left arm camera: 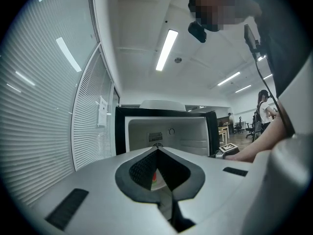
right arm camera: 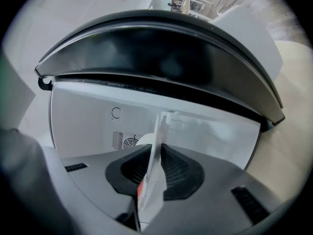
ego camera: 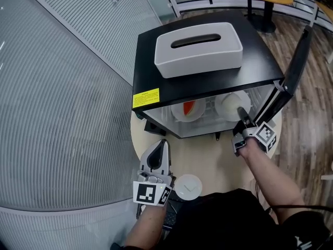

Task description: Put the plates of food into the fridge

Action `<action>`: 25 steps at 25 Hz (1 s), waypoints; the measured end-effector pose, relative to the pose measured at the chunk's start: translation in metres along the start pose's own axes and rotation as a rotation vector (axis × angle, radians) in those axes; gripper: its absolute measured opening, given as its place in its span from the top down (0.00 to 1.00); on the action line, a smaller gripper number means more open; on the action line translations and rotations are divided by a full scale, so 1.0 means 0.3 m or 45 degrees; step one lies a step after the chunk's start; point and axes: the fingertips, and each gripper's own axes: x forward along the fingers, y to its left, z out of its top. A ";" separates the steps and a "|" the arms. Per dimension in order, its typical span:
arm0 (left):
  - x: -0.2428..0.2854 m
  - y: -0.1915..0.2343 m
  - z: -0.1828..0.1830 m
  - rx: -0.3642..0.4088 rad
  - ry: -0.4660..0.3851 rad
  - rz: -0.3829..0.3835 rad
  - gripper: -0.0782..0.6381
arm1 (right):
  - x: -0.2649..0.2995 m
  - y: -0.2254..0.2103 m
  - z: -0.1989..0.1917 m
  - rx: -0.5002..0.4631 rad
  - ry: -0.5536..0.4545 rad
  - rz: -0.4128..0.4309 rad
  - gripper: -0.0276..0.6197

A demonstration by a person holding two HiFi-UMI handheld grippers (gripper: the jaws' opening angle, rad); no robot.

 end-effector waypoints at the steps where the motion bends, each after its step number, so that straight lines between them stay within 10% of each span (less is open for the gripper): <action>1: -0.004 0.001 -0.002 -0.002 0.003 -0.001 0.89 | 0.000 0.003 -0.001 -0.025 0.005 0.011 0.89; 7: -0.042 0.026 0.028 0.008 -0.008 -0.012 0.89 | -0.027 0.010 -0.018 -0.057 0.018 0.033 0.73; 25: -0.296 0.139 0.082 -0.004 -0.104 -0.063 0.89 | -0.304 0.059 -0.175 -0.181 -0.043 0.028 0.71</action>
